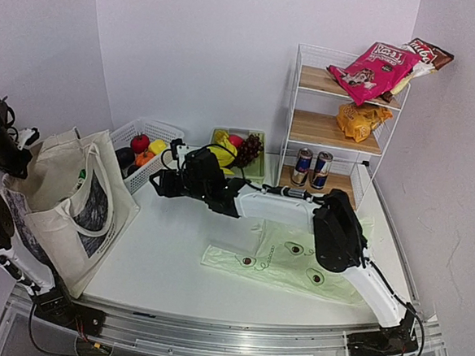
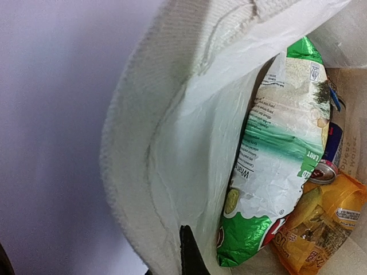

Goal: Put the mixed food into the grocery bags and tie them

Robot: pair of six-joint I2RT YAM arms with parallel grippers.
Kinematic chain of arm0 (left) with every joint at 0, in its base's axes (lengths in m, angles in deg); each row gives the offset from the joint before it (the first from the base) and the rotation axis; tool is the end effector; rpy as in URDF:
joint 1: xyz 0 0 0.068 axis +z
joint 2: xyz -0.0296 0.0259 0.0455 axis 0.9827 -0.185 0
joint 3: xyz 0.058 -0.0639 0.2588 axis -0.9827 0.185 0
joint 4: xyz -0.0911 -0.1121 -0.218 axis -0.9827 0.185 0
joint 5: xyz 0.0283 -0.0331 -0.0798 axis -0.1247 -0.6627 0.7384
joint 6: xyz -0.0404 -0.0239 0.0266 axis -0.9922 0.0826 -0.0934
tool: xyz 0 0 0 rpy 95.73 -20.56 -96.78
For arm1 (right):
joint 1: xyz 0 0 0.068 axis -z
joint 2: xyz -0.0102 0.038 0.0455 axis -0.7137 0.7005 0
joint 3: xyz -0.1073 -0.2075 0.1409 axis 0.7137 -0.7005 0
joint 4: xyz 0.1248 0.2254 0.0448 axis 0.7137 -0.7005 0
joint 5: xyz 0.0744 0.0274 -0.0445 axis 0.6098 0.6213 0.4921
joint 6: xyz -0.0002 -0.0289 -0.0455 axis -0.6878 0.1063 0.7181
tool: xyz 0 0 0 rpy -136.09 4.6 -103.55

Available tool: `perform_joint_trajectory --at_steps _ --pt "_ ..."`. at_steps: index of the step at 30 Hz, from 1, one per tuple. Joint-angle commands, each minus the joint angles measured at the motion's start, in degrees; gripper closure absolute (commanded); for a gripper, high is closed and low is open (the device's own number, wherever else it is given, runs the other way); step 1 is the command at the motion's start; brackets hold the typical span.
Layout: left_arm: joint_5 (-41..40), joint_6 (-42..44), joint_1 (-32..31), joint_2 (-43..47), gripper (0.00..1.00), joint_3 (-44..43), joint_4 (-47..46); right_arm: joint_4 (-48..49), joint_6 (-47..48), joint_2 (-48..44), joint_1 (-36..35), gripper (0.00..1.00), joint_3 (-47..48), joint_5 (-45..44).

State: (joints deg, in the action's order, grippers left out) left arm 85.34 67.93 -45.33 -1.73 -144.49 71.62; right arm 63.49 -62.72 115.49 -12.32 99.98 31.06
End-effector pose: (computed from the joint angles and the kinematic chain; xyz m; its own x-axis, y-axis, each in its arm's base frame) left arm 0.2105 0.1395 0.3700 -0.9278 0.1595 -0.3373 0.0869 0.9715 0.2204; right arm 0.3217 0.5081 0.2074 -0.4411 0.0714 -0.8946 -0.6947 0.6039 0.3907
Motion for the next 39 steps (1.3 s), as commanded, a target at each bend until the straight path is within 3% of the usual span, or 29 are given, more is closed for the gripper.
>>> perform_joint_trajectory --at_steps 1,2,4,5,8,11,13,17,21,26,30,33,36,39 --pt "-0.42 -1.97 2.13 2.31 1.00 -1.92 -7.22 3.08 5.47 -10.98 0.36 0.37 -6.00 -0.85" --pt "-0.69 -1.54 2.14 2.26 0.94 -2.12 -7.34 3.08 6.40 -12.64 0.32 0.36 -7.49 -0.69" --pt "-0.90 -1.15 2.13 2.29 0.63 -3.28 -7.50 3.08 7.78 -15.14 0.38 0.36 -11.33 -0.86" --pt "-0.99 -0.91 2.14 2.44 0.53 -4.01 -8.00 3.08 8.66 -16.79 0.43 0.35 -13.08 -1.00" --pt "-0.95 -0.25 2.06 2.65 0.39 -7.33 -8.98 2.99 10.33 -21.21 0.57 0.34 -18.52 -1.56" --pt "-0.25 0.86 1.25 2.81 0.36 -11.04 -9.45 2.86 11.55 -24.74 0.81 0.34 -23.48 -1.38" --pt "1.37 2.17 -2.51 3.84 0.35 -12.21 -8.16 2.52 12.51 -27.05 0.88 0.34 -25.84 -0.45" --pt "-2.00 -1.15 -17.97 5.27 0.32 -13.37 -8.90 1.47 13.51 -30.15 1.33 0.33 -29.99 0.44" --pt "2.36 -8.74 -27.14 0.21 0.32 -20.49 -8.18 -0.13 13.48 -32.14 2.03 0.33 -33.04 0.97" --pt "-9.96 -13.80 -50.29 -8.03 0.30 -27.08 -12.37 -2.66 13.51 -34.70 3.14 0.33 -36.66 1.31" --pt "-13.99 -13.08 -61.59 -16.30 0.28 -36.60 -16.43 -4.12 13.10 -36.87 3.91 0.33 -40.33 -0.12" --pt "-17.02 -10.36 -70.32 -20.39 0.26 -35.05 -18.28 -4.83 13.10 -38.64 4.22 0.33 -43.32 -3.07" --pt "-16.37 -15.45 -70.57 -23.25 0.23 -27.24 -22.01 -5.09 13.10 -40.96 4.32 0.33 -47.12 -6.51" --pt "-16.02 -21.75 -65.92 -25.21 0.18 -21.47 -28.35 -5.75 13.55 -43.63 4.43 0.33 -50.54 -9.24"
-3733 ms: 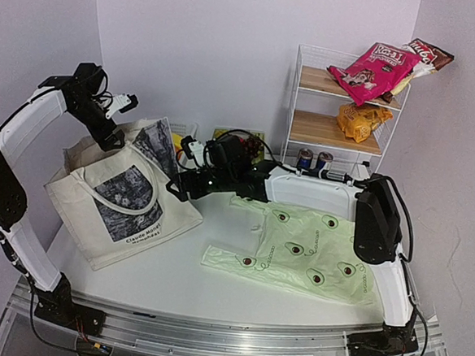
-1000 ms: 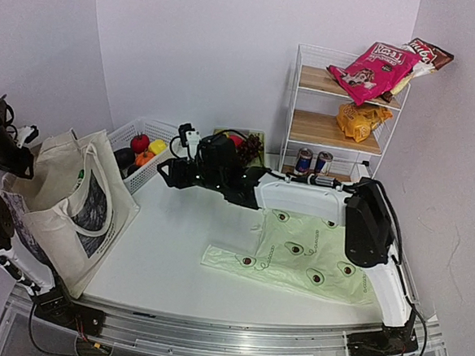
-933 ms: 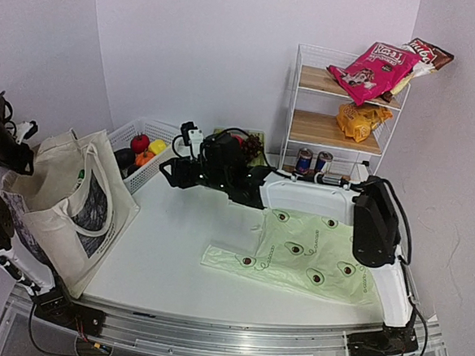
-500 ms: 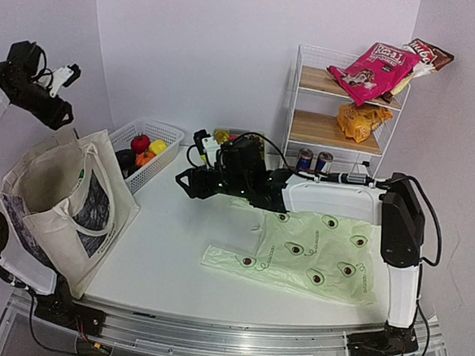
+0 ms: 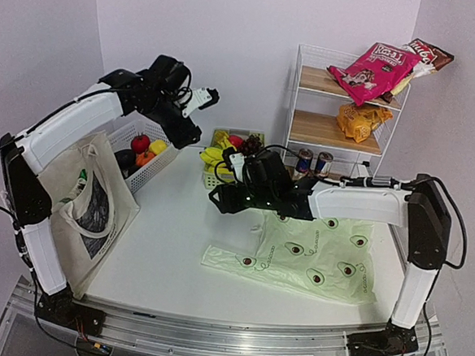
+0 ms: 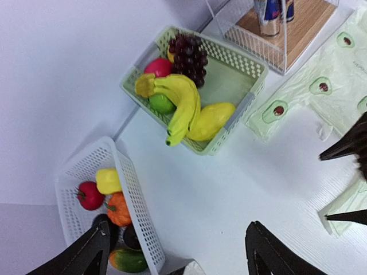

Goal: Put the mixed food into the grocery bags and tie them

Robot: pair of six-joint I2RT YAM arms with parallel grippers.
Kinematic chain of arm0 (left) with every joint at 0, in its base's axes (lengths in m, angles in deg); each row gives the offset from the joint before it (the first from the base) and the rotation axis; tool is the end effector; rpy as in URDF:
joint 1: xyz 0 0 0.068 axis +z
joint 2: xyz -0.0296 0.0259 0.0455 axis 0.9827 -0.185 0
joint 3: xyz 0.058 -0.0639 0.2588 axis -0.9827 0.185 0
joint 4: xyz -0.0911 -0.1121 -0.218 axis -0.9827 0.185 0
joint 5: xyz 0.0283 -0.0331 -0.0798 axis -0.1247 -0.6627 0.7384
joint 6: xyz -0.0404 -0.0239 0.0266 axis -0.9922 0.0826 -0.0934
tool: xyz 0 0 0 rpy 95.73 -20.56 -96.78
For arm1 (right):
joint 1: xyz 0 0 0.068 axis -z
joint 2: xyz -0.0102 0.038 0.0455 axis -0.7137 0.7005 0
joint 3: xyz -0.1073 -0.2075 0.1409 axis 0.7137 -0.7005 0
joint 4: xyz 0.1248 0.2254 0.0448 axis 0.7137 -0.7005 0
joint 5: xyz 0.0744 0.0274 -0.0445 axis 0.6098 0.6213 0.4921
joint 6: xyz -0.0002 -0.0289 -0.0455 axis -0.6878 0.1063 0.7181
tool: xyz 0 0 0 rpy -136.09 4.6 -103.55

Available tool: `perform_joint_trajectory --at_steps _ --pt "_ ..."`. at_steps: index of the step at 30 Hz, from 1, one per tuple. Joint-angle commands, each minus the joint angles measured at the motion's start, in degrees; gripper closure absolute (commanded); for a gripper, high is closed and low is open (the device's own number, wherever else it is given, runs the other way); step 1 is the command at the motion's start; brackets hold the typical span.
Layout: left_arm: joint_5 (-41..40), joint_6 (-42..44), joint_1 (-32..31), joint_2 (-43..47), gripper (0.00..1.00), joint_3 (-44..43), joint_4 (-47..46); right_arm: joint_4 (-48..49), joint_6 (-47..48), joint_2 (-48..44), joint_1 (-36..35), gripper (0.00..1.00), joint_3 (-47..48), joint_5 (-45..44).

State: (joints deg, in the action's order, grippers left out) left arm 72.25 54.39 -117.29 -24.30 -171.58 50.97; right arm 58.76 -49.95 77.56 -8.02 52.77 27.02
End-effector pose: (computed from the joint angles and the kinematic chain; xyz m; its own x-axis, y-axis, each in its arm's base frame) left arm 0.3078 -0.2325 0.4136 -0.2321 0.7517 -0.6173 0.6872 0.5759 0.4428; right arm 0.2718 0.3605 0.2496 -0.4064 -0.2155 -0.8879 -0.6612 0.7401 0.1230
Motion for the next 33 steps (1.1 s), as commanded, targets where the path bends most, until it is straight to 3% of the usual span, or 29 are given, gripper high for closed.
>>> perform_joint_trajectory --at_steps 1,5,12,16,21,24,29,33 --pt "-2.09 -10.00 8.74 -3.57 0.17 6.07 -8.67 -1.38 0.87 -6.52 0.16 0.33 -4.38 -6.01" --pt "-3.82 -11.69 15.22 -9.76 0.16 4.20 -8.17 -2.97 0.78 -9.11 0.25 0.33 -7.75 -8.39" --pt "-4.65 -10.89 19.94 -14.73 0.17 13.53 -13.64 -5.23 0.59 -10.35 0.31 0.33 -8.97 -10.21" --pt "-1.90 -14.85 24.81 -18.21 0.24 10.62 -9.98 -6.69 0.76 -10.48 0.32 0.33 -8.62 -9.85" --pt "5.28 -14.60 23.40 -17.85 0.36 14.26 -9.55 -7.72 1.11 -9.70 0.47 0.33 -7.61 -10.03" --pt "8.01 -16.01 22.74 -19.42 0.52 14.36 -7.69 -8.11 1.08 -9.41 0.49 0.33 -7.21 -10.16" --pt "13.79 -22.03 22.72 -21.48 0.94 9.44 -5.73 -8.83 1.18 -9.89 0.47 0.33 -7.81 -10.70" --pt "21.16 -29.83 21.86 -22.65 1.00 3.90 -3.89 -9.67 1.16 -10.24 0.58 0.33 -7.82 -11.38"
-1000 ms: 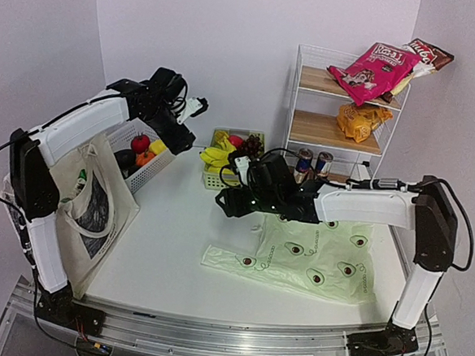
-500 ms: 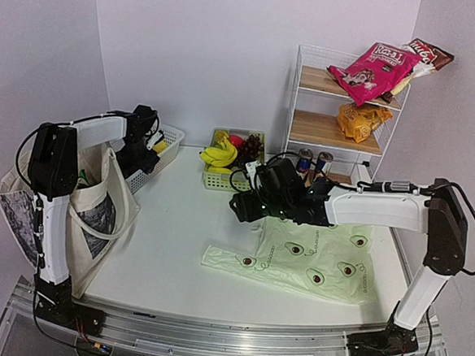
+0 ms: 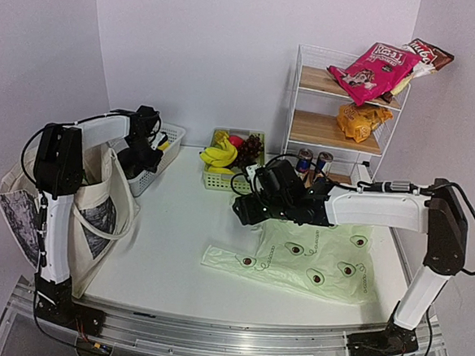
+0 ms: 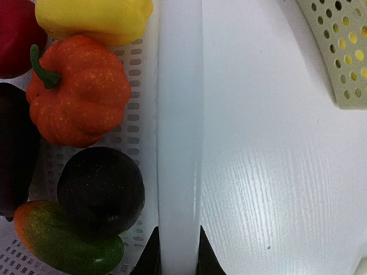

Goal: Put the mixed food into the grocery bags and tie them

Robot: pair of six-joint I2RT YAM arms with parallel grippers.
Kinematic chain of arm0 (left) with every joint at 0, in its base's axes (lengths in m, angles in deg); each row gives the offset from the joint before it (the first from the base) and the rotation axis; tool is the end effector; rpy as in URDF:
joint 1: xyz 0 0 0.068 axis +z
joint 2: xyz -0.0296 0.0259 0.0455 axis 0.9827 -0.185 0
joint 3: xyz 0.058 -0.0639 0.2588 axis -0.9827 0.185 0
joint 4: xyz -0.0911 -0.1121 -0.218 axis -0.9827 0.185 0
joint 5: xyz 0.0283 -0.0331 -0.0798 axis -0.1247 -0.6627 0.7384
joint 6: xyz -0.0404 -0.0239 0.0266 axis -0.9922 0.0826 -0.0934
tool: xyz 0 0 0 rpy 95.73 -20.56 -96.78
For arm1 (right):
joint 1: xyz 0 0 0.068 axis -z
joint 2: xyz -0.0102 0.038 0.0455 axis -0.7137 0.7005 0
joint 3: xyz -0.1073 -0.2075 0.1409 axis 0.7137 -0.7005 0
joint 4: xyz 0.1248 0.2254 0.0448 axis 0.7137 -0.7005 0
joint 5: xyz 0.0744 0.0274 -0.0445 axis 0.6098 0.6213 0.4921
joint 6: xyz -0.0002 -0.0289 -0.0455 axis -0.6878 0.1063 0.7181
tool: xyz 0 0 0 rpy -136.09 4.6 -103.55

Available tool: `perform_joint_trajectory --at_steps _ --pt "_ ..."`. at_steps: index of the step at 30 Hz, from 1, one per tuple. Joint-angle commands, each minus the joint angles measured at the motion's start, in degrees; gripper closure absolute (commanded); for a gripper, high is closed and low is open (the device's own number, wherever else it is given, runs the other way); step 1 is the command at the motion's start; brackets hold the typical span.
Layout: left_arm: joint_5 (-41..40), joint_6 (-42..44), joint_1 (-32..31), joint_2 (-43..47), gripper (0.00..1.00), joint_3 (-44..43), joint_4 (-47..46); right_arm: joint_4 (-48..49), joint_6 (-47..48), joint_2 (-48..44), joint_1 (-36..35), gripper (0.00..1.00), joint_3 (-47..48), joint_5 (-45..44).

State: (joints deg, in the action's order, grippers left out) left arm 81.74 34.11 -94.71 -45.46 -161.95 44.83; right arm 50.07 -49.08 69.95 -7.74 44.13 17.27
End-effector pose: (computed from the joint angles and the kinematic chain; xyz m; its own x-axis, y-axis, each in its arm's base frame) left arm 0.4478 -0.1230 0.2156 -0.8425 0.3560 -0.4043 0.3668 0.9288 0.0535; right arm 0.2511 0.3191 0.2398 -0.4634 -0.3245 -0.8246 -0.5471 0.8368 -0.0217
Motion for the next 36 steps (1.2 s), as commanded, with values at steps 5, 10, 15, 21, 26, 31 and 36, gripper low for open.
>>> perform_joint_trajectory --at_steps 5,10,15,21,26,31,36 --pt "19.74 -18.26 -3.31 -3.07 1.00 -6.17 1.79 -2.16 -0.02 -2.65 0.28 0.33 1.32 -2.07" --pt "19.23 -24.25 -5.69 -8.14 0.99 -9.42 0.36 -3.80 -1.06 -2.80 0.32 0.33 1.94 -3.70" --pt "19.11 -32.89 -5.71 -13.73 1.00 -16.26 -2.15 -6.66 -3.08 -3.83 0.29 0.33 1.73 -5.61" --pt "20.13 -42.36 -5.40 -12.40 1.00 -12.74 -15.15 -13.27 -7.39 -4.98 0.29 0.34 0.68 -7.78" --pt "19.66 -45.56 -4.72 -15.43 1.00 -15.98 -18.83 -21.90 -17.09 -4.75 0.32 0.34 -1.33 -14.84" --pt "20.59 -46.97 -3.63 -20.02 1.00 -20.83 -20.03 -27.75 -22.95 -0.30 1.06 0.34 1.96 -16.22" --pt "20.32 -43.97 -3.76 -22.06 1.00 -22.89 -24.18 -29.72 -27.00 6.27 4.36 0.34 6.29 -12.06"
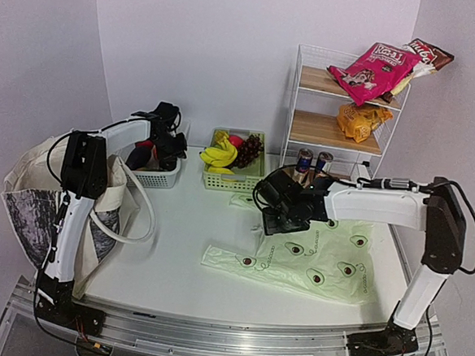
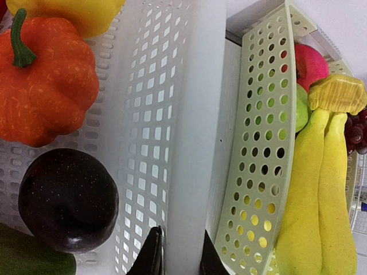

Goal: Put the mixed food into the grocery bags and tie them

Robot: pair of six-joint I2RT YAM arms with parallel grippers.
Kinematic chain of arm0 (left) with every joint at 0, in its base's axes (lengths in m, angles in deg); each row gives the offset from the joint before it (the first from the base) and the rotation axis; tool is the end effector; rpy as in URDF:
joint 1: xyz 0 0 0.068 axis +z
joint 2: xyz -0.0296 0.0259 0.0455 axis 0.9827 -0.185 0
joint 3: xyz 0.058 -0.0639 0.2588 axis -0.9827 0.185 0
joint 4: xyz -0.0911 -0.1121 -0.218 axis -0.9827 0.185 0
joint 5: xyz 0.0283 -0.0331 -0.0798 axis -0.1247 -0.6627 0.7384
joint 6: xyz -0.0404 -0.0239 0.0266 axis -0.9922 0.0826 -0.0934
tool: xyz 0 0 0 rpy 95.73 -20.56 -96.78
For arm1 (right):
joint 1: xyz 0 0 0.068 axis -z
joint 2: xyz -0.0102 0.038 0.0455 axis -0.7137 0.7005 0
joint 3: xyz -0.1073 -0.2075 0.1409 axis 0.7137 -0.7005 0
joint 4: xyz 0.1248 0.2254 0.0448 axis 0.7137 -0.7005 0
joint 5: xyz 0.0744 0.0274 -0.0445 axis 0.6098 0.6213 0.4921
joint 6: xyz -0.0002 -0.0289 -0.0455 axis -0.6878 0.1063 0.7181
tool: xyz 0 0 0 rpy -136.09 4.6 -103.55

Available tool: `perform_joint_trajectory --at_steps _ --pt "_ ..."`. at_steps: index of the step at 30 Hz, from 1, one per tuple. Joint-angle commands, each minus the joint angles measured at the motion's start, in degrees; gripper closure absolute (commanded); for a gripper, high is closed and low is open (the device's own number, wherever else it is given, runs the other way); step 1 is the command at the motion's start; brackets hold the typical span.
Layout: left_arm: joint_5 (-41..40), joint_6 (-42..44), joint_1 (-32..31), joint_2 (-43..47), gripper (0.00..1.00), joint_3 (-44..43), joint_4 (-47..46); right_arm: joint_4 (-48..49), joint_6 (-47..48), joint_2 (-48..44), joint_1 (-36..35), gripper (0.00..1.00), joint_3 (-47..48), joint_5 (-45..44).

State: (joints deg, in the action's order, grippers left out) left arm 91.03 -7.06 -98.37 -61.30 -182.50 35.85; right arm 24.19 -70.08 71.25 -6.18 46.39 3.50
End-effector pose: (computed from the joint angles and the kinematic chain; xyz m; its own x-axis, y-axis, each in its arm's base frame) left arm 0.5097 -0.1818 0.2014 -0.8499 -0.2953 -0.4363 -0.0801 0.8909 -0.4471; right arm 0.2474 0.2840 0.2148 -0.7351 -0.2037 -0.6466 -0.1571 0.9790 -0.1299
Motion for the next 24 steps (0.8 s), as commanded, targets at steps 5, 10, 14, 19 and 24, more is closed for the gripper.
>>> perform_joint_trajectory --at_steps 5,10,14,19,24 --pt "10.87 4.26 -0.24 -4.71 1.00 0.99 -15.78 -3.86 -5.09 11.20 4.46 0.35 9.15 6.51" --pt "9.81 9.98 -0.16 -1.13 0.77 4.64 -14.91 -3.80 -6.10 15.28 5.67 0.36 12.13 9.84" --pt "8.00 14.04 -0.16 2.72 0.53 5.93 -15.95 -3.86 -5.74 18.24 6.69 0.39 14.67 11.35" --pt "5.45 17.41 -0.13 7.03 0.50 8.51 -17.68 -4.72 -4.71 21.25 6.86 0.50 16.59 11.88" --pt "2.03 20.94 -0.18 8.34 0.49 9.15 -17.64 -5.33 -5.94 20.52 7.11 0.64 14.87 11.55"
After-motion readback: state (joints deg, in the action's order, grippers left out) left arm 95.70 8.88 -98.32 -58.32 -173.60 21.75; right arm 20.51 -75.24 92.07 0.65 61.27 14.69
